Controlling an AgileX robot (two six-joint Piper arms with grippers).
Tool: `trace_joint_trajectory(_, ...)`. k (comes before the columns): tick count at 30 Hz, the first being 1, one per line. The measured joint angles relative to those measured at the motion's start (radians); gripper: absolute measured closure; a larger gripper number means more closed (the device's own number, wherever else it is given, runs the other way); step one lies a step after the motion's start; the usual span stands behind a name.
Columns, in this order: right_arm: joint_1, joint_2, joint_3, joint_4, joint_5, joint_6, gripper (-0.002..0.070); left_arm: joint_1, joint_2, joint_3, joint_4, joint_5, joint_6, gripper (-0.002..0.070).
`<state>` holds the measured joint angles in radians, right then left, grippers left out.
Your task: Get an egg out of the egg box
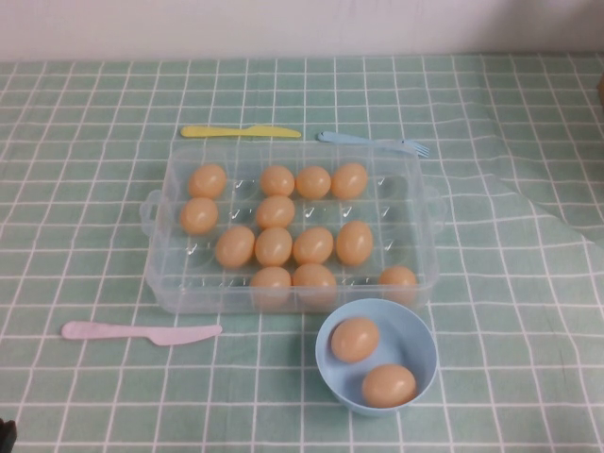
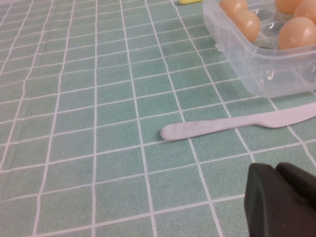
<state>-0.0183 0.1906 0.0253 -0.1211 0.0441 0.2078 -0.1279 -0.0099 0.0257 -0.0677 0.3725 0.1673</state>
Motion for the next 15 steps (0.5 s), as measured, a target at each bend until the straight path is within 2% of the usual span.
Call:
trace_joint_trajectory(9,0.009,-0.185,0.0,0.002,0.152,0.0,0.0694,0.0,0.0,0.0,0.0,0.0,0.0,0.0678)
trace_joint_trajectory(15,0.068,-0.198,0.0,0.002,0.217,0.0,0.0694,0.0,0.0,0.0,0.0,0.0,0.0,0.0678)
